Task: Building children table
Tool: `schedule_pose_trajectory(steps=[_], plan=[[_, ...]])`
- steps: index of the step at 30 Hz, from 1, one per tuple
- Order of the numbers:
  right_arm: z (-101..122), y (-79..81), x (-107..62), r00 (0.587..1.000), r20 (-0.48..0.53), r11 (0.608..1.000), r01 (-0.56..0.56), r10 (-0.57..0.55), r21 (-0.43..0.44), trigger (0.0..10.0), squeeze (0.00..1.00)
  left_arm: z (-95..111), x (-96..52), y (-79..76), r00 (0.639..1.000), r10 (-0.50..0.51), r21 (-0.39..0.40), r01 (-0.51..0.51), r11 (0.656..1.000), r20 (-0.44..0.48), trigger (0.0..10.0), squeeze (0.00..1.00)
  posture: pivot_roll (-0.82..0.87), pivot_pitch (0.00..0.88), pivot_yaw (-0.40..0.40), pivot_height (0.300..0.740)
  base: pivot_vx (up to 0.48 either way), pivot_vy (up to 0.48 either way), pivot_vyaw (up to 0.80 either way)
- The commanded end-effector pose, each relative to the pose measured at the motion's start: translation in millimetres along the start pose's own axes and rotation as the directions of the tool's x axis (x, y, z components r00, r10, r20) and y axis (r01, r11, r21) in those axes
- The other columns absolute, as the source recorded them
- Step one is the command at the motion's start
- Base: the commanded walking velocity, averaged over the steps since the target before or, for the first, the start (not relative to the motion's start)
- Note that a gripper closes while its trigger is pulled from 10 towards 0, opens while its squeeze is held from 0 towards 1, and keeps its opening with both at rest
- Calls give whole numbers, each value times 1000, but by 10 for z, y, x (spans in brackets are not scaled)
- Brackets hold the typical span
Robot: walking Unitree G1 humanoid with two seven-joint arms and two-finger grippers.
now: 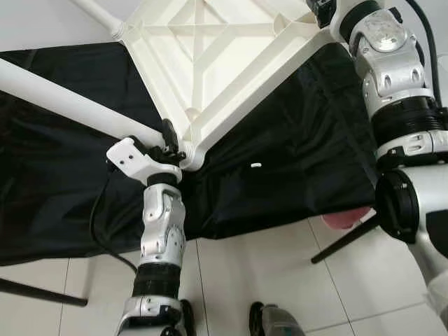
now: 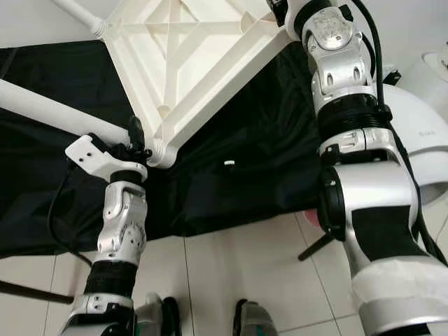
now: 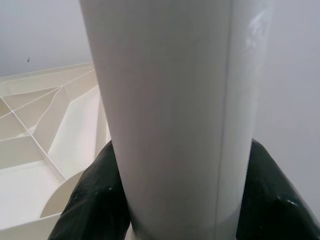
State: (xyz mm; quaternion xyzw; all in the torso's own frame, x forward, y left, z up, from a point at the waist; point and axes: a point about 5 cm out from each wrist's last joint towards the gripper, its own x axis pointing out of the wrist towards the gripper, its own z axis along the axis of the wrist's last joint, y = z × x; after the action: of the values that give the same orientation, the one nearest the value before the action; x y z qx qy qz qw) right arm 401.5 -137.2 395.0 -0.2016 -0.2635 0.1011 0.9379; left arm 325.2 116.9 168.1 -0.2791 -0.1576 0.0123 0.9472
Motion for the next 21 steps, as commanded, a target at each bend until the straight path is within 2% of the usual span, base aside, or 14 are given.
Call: schedule_pose_trajectory(steps=[1,21], plan=[[1030,-100,71,897,431,974,-2,-99,228,10000,0,-725,-366,-56,924,-40,-10,39,999,-380,10000,0,-190,207,-103,740,0,0,0],[1030,-100,71,897,431,974,-2,-99,228,10000,0,-725,-366,-56,924,-40,-10,39,999,-380,10000,0,-190,207,-103,740,0,0,0]])
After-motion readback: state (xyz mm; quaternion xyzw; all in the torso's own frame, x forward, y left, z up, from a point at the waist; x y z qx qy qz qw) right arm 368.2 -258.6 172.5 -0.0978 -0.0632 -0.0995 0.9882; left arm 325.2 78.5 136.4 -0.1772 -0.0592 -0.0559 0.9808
